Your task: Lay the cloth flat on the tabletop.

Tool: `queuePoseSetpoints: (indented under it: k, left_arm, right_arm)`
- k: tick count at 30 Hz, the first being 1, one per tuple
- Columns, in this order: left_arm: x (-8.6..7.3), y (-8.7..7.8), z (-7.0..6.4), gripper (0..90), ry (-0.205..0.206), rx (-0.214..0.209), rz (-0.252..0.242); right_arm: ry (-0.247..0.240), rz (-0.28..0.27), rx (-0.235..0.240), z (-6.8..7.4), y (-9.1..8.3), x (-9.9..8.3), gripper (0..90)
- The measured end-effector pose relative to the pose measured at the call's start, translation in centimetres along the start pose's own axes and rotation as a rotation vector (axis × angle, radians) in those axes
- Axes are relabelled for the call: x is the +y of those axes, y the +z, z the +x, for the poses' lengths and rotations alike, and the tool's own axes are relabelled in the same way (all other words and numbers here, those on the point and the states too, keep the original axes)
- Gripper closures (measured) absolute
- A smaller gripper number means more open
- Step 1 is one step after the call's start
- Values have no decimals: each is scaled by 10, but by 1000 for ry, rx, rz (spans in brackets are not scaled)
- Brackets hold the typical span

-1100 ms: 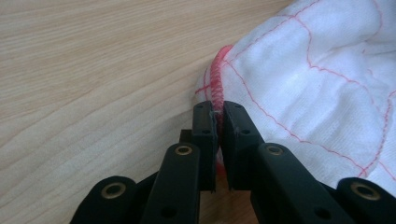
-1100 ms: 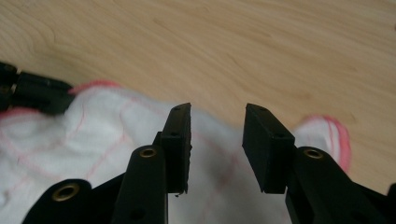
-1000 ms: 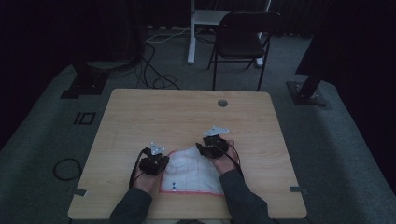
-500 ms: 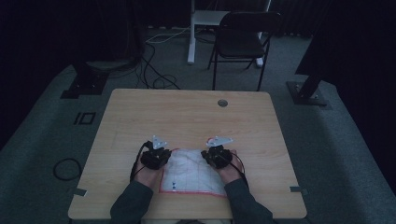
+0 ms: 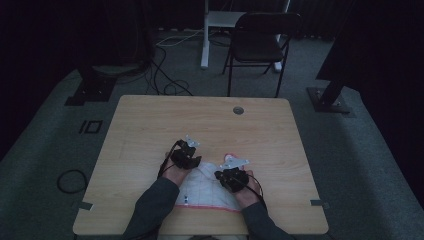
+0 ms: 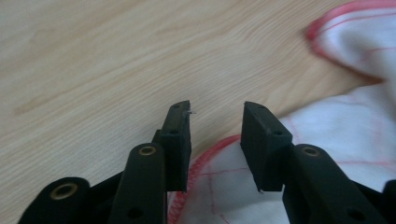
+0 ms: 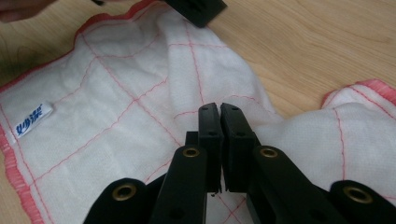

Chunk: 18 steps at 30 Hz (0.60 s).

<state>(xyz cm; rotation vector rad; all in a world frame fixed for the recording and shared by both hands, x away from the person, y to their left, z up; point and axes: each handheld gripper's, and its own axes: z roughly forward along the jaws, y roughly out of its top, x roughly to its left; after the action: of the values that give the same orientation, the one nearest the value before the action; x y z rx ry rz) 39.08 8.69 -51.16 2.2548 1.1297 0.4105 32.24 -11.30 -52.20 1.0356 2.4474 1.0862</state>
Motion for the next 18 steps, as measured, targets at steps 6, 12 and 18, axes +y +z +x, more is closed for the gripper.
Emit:
queuePoseSetpoints:
  k: [6, 12, 18]
  left_arm:
    - [-6, 6, 0, 682, -16, -14, 50]
    - [-8, -1, -1, 888, -26, 13, 42]
    - [-5, -22, -2, 899, -35, 50, -49]
  right_arm:
    - [-22, 0, 7, 9, -3, -7, 883]
    - [-35, -4, 10, 15, -9, -14, 883]
    - [-27, -29, 3, 15, -13, -14, 882]
